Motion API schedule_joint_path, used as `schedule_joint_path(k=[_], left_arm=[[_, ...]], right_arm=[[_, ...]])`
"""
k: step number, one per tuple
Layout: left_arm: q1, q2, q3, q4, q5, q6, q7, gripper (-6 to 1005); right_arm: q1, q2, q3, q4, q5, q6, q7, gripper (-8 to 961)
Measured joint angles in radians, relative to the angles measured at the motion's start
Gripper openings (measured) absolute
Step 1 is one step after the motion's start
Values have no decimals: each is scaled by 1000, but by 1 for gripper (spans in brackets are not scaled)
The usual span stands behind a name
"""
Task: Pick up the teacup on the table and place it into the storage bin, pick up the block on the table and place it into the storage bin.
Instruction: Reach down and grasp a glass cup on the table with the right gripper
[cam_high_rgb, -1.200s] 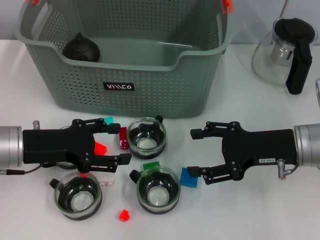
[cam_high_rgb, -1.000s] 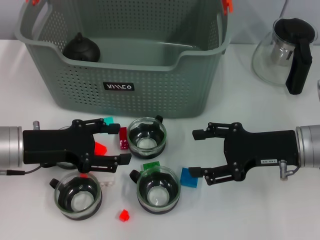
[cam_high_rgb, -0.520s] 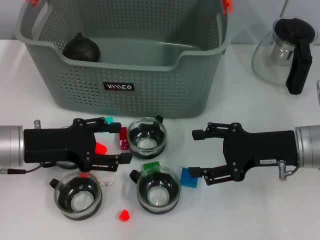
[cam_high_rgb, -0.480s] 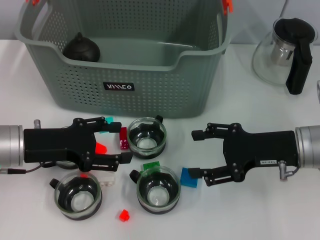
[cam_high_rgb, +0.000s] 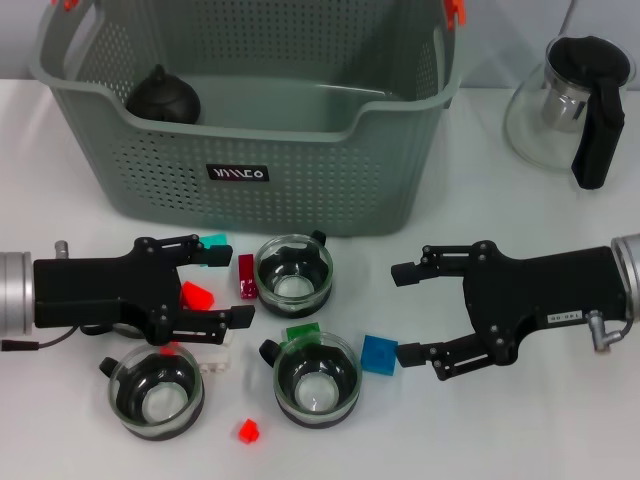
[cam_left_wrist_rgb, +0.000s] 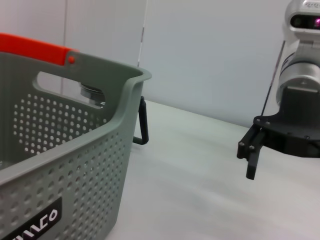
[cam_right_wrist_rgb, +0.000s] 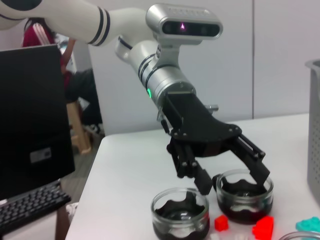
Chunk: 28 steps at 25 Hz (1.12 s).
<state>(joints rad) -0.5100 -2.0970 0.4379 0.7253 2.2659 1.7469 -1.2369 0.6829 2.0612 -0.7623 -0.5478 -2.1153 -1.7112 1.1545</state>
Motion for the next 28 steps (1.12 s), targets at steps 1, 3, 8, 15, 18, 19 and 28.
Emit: schedule_joint_path(k=[1, 3, 8, 15, 18, 19, 28], left_arm=[[1, 0, -3, 2, 0, 1, -1, 858], [3, -1, -4, 4, 1, 2, -1, 858], [4, -1, -4, 5, 1, 2, -1, 859], [4, -3, -4, 5, 1, -6, -1, 858], [3, -1, -4, 5, 1, -8, -1, 858], [2, -1, -4, 5, 1, -8, -1, 858], [3, -3, -4, 4, -7, -10, -1, 859]], right_arm=[[0, 2, -15, -25, 0, -7, 24, 916], [2, 6, -52, -71, 0, -21, 66, 917], [29, 19, -181, -183, 0, -47, 166, 917], [121, 30, -362, -227, -1, -44, 285, 917], [161, 33, -409, -238, -32, -39, 332, 916], [173, 35, -419, -243, -51, -38, 347, 916], [256, 40, -595, -255, -107, 27, 470, 914]])
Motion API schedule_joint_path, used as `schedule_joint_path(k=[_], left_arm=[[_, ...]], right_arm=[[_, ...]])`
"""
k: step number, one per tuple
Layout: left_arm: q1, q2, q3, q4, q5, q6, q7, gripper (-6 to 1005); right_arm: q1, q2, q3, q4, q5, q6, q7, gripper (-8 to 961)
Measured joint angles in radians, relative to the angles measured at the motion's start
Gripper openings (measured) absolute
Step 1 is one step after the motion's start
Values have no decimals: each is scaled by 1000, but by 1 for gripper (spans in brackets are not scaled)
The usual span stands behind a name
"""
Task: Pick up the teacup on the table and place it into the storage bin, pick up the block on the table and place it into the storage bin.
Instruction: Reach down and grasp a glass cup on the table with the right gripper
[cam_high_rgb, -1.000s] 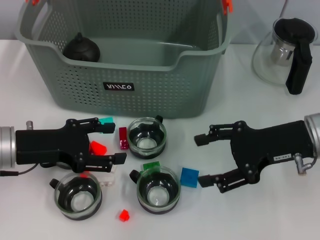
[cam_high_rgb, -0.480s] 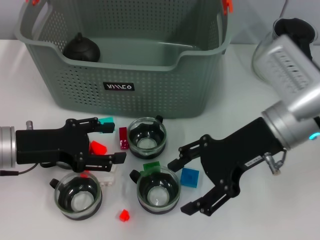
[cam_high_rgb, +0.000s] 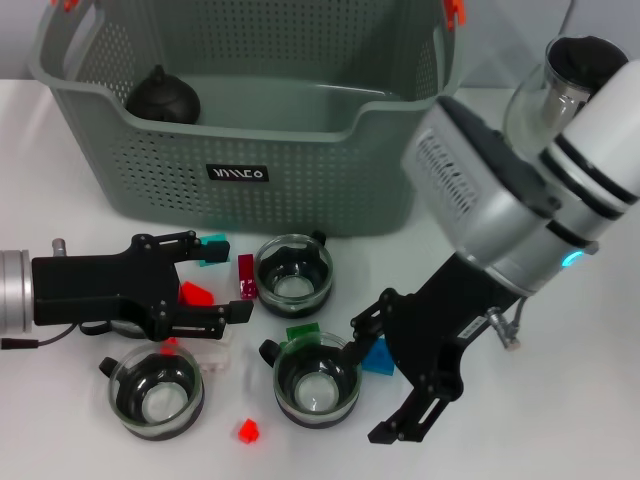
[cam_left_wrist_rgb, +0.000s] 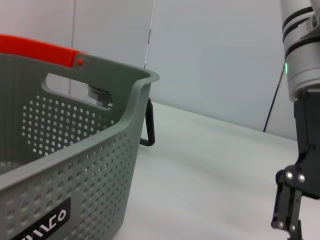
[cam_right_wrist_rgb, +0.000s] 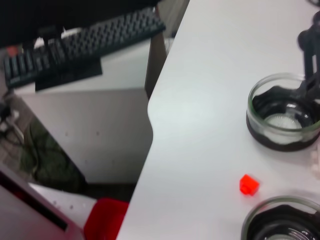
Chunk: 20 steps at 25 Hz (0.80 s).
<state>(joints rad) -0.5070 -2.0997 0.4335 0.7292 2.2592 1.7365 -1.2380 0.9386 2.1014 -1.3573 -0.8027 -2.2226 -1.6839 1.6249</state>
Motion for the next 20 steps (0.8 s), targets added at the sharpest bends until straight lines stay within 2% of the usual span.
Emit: schedule_joint_path(k=[9, 20], left_arm=[[1, 0, -9, -3, -2, -2, 0, 859], [1, -1, -11, -5, -3, -4, 2, 858]], right_arm=[[29, 11, -152, -1, 20, 99, 26, 910], [52, 12, -293, 6, 76, 216, 39, 911]])
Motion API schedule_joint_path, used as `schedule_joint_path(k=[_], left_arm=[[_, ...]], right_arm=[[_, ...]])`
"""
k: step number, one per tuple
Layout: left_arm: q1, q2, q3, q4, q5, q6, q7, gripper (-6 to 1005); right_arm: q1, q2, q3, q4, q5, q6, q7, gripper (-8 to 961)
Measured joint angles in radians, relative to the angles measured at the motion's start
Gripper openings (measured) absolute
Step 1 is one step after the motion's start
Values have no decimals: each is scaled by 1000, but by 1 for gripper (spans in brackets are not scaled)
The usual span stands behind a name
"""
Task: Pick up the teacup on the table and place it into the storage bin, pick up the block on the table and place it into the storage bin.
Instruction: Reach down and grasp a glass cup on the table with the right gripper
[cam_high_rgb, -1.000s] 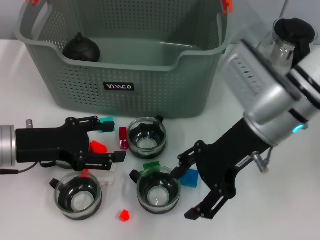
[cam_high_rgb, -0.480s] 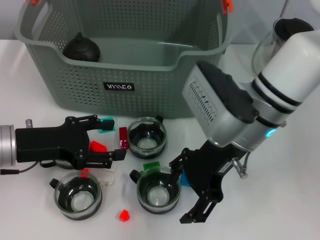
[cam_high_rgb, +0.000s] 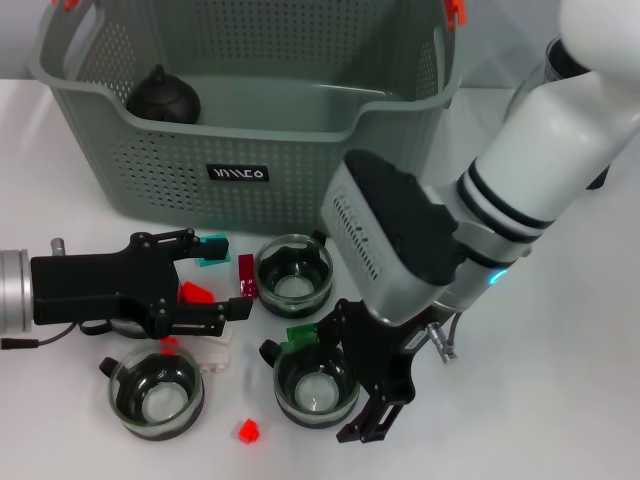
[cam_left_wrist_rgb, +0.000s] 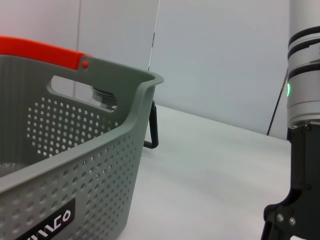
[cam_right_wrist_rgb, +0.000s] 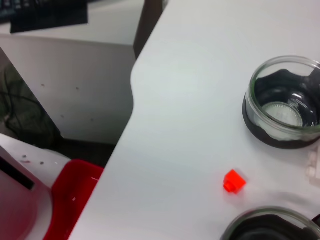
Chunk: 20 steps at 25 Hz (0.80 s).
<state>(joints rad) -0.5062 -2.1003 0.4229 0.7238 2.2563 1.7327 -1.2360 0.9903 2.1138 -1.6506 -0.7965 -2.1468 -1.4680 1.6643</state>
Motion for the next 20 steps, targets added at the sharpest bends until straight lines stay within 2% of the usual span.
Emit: schedule_joint_path(k=[9, 20], left_arm=[[4, -2, -1, -1, 0, -3, 5, 858], [6, -3, -1, -1, -3, -3, 7, 859]], right_arm=[[10, 3, -123, 1, 17, 96, 27, 910], [10, 7, -225, 2, 30, 172, 43, 911]])
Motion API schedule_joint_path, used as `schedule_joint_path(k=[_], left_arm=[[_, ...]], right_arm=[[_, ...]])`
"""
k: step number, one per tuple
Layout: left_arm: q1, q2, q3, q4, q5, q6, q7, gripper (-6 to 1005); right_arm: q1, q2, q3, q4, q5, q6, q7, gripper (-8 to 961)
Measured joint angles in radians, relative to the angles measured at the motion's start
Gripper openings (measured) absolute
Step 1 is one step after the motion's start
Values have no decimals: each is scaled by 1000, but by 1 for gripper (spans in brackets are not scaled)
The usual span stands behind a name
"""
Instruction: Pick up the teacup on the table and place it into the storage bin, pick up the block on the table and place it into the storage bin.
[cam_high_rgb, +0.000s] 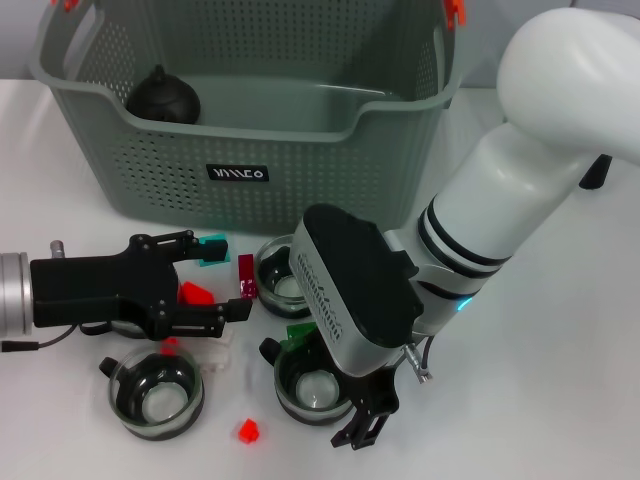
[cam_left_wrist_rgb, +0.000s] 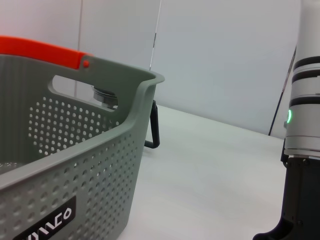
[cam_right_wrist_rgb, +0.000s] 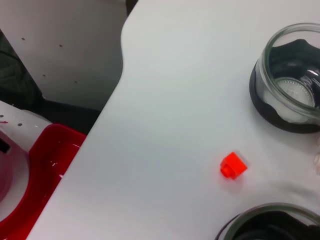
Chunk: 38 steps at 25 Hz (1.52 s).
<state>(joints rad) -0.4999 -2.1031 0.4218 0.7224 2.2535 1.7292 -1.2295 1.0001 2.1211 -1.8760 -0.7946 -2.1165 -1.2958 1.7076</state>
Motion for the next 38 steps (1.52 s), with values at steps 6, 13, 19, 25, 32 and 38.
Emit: schedule_joint_path(k=[6, 13, 19, 25, 32, 38], left_arm=[[0, 0, 0, 0, 0, -8, 1, 859], [1, -1, 0, 0, 0, -8, 2, 859], [1, -1, 0, 0, 0, -10, 3, 858], [1, -2, 0, 0, 0, -10, 5, 858], [2, -2, 0, 0, 0, -10, 10, 858], [4, -2, 0, 0, 0, -6, 10, 858]], right_arm=[[0, 0, -7, 0, 1, 11, 15, 862], [7, 0, -13, 1, -3, 5, 46, 794], [7, -1, -22, 3, -6, 1, 54, 592], [5, -3, -23, 3, -6, -6, 66, 344], [2, -3, -27, 1, -6, -14, 75, 75], [-5, -7, -21, -8, -1, -31, 88, 67]])
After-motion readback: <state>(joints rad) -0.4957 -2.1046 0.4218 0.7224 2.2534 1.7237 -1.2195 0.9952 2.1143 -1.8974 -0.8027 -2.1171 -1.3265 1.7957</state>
